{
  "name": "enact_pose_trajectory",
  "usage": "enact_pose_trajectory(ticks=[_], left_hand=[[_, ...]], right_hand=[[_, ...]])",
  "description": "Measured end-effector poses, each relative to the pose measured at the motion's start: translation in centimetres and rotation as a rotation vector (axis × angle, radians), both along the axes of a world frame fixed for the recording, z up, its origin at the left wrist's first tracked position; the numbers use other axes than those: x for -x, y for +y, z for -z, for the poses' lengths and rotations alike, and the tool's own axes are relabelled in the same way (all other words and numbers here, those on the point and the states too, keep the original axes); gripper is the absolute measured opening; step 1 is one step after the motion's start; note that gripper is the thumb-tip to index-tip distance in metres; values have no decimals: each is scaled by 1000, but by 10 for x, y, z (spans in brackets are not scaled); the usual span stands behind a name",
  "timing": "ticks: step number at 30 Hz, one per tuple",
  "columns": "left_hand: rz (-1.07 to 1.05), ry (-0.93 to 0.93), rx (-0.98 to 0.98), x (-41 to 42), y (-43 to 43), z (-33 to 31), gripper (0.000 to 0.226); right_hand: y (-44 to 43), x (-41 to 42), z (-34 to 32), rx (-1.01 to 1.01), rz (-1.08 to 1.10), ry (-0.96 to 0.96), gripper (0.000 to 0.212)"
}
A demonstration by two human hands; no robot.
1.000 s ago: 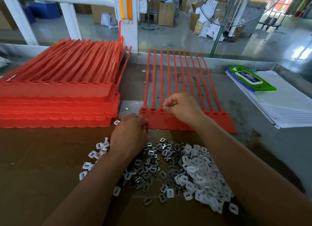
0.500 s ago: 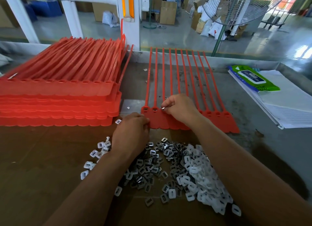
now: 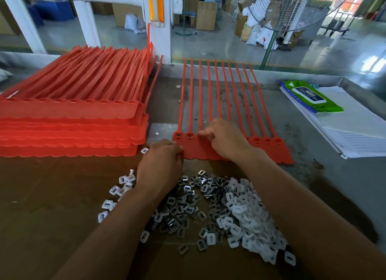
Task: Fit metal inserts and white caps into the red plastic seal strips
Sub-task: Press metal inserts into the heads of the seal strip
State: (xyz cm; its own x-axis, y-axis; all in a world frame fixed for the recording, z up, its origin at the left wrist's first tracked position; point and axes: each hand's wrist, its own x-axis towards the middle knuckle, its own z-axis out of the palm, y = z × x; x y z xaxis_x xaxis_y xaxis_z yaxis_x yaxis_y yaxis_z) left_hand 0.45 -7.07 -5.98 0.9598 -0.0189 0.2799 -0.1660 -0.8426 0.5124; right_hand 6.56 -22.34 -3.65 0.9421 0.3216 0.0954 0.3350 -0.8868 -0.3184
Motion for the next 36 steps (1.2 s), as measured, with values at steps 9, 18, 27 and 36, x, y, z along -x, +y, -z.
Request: enact_pose_trajectory(ticks=[9, 18, 27, 36], left_hand=[[1, 14, -17, 0, 0, 1, 25], [-2, 15, -18, 0, 0, 0, 25], [-22, 30, -22, -2, 1, 2, 27], [-23, 21, -33, -2, 1, 2, 27]], right_hand=[[0, 16, -2, 235, -90, -79, 42], [-9, 20, -8, 138, -130, 47, 42], [-9, 47, -22, -80, -226, 179, 23], [-5, 53, -20, -73, -269, 226, 21]])
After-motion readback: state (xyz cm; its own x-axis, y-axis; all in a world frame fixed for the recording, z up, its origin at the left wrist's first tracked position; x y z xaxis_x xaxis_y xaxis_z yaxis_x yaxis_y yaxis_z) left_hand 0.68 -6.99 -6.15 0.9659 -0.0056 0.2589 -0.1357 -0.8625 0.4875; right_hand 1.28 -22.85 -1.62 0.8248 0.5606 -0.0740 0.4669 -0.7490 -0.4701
